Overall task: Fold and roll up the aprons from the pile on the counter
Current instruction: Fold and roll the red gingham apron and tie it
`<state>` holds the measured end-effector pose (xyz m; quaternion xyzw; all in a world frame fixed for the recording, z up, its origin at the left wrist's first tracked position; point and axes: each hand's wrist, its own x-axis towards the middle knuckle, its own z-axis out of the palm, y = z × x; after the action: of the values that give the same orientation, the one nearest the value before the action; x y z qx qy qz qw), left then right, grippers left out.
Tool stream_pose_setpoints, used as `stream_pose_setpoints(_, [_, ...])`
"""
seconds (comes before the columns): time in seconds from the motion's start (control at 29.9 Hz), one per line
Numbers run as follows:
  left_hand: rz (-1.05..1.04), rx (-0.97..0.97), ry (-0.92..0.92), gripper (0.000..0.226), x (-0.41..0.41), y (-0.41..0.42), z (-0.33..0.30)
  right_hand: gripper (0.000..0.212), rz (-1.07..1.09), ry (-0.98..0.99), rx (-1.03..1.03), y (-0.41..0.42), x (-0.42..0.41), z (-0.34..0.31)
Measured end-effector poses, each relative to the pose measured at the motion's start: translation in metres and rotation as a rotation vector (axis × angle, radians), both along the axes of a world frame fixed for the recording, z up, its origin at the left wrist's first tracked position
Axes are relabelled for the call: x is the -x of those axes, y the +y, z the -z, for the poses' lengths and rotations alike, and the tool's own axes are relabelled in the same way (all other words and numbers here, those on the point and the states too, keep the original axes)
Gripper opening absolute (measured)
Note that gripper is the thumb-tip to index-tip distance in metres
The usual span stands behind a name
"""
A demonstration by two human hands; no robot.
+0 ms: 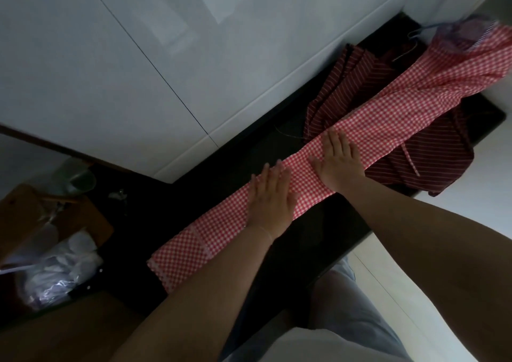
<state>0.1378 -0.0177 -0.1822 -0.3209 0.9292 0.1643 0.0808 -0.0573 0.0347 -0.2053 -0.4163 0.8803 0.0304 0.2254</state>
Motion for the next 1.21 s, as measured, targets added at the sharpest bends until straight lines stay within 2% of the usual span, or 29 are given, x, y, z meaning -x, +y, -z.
stream_pose_setpoints(0.07, [0.024, 0.004, -0.096, 0.066, -0.002, 0.011, 0.022, 0.077, -0.002, -0.008, -0.003, 0.0, 0.001, 0.001])
stream_pose_setpoints(0.17, [-0.01, 0.045, -0.125, 0.069, -0.018, 0.008, 0.038, 0.077, -0.01, 0.0, 0.001, 0.002, 0.002, 0.003])
stream_pose_setpoints(0.3, [-0.131, 0.011, -0.138, 0.076, -0.049, 0.001, 0.033, 0.077, -0.014, 0.001, -0.004, 0.002, 0.002, 0.004])
stream_pose_setpoints(0.5, [-0.111, 0.032, -0.211, 0.085, -0.108, -0.007, 0.031, 0.076, -0.015, 0.005, 0.01, 0.003, 0.003, 0.006])
stream_pose_setpoints(0.64, [-0.322, 0.034, -0.184, 0.093, -0.141, -0.029, 0.014, 0.077, -0.015, 0.0, 0.008, 0.004, 0.002, 0.007])
stream_pose_setpoints(0.74, [-0.487, -0.003, -0.211, 0.082, -0.15, -0.046, 0.002, 0.077, -0.015, 0.001, 0.013, 0.004, 0.002, 0.007])
stream_pose_setpoints(0.87, [-0.493, 0.01, -0.324, 0.063, -0.157, -0.052, -0.009, 0.077, -0.015, -0.005, 0.008, 0.005, 0.002, 0.006])
stream_pose_setpoints(0.94, [-0.498, -0.034, -0.43, 0.063, -0.156, -0.055, -0.016, 0.077, -0.015, -0.007, 0.008, 0.005, 0.002, 0.006])
stream_pose_setpoints(1.04, [-0.426, -0.166, -0.728, 0.068, -0.151, -0.073, -0.03, 0.077, -0.025, -0.008, 0.003, 0.004, 0.001, 0.004])
stream_pose_setpoints(1.14, [-0.427, -0.536, -0.883, 0.07, -0.144, -0.1, -0.048, 0.077, -0.023, -0.006, -0.001, 0.004, 0.001, 0.004])
stream_pose_setpoints(1.21, [-0.287, -0.643, -1.028, 0.073, -0.132, -0.116, -0.07, 0.077, -0.022, -0.006, 0.0, 0.004, 0.001, 0.004])
